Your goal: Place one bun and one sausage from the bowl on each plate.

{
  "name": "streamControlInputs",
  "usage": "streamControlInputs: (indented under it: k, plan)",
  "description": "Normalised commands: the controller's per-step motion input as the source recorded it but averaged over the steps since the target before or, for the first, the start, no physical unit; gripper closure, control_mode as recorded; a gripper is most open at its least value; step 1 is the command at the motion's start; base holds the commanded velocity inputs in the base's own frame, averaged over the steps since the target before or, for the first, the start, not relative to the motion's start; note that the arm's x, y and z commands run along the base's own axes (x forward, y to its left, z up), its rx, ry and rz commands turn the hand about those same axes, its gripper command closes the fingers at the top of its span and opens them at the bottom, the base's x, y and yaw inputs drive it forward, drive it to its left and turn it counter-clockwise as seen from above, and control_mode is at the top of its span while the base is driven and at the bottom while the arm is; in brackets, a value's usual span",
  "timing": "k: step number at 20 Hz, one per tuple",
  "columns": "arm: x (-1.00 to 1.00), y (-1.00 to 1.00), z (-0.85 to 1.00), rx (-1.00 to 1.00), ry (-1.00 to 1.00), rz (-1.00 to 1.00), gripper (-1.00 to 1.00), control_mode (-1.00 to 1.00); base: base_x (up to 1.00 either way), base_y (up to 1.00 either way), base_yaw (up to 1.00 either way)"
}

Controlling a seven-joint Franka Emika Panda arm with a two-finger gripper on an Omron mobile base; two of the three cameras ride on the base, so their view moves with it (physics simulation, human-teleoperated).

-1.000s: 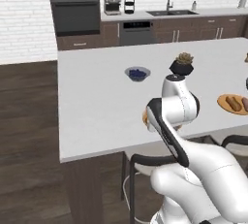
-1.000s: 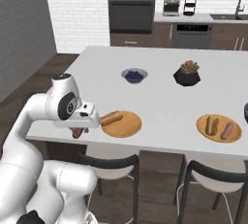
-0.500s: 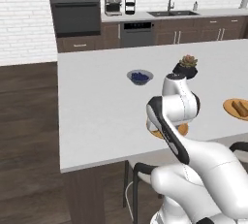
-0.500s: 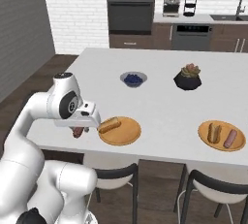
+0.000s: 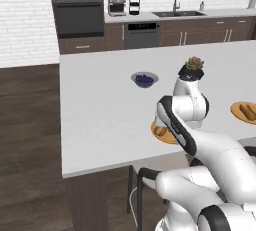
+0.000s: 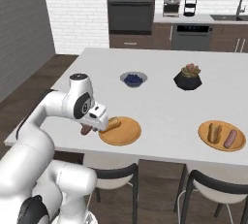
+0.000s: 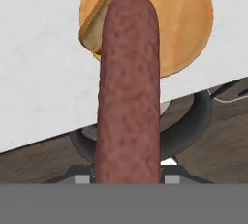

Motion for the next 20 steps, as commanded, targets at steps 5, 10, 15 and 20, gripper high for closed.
streamControlInputs:
  k: [5, 10, 15, 20]
  plan:
    - [0.62, -0.69, -0.29, 0.20, 0.00, -0.51, 1.00, -1.00, 0.00, 0.00, 0.00]
    - [0.67, -0.28, -0.65, 0.12, 0.00, -0.52, 1.00, -1.00, 0.00, 0.00, 0.00]
    - [0.69, 0.00, -0.47, 0.00, -0.01, -0.29, 1.00, -1.00, 0.00, 0.00, 0.00]
    - [0.33, -0.04, -0.18, 0.00, 0.00, 0.00, 1.00, -1.00, 0.00, 0.00, 0.00]
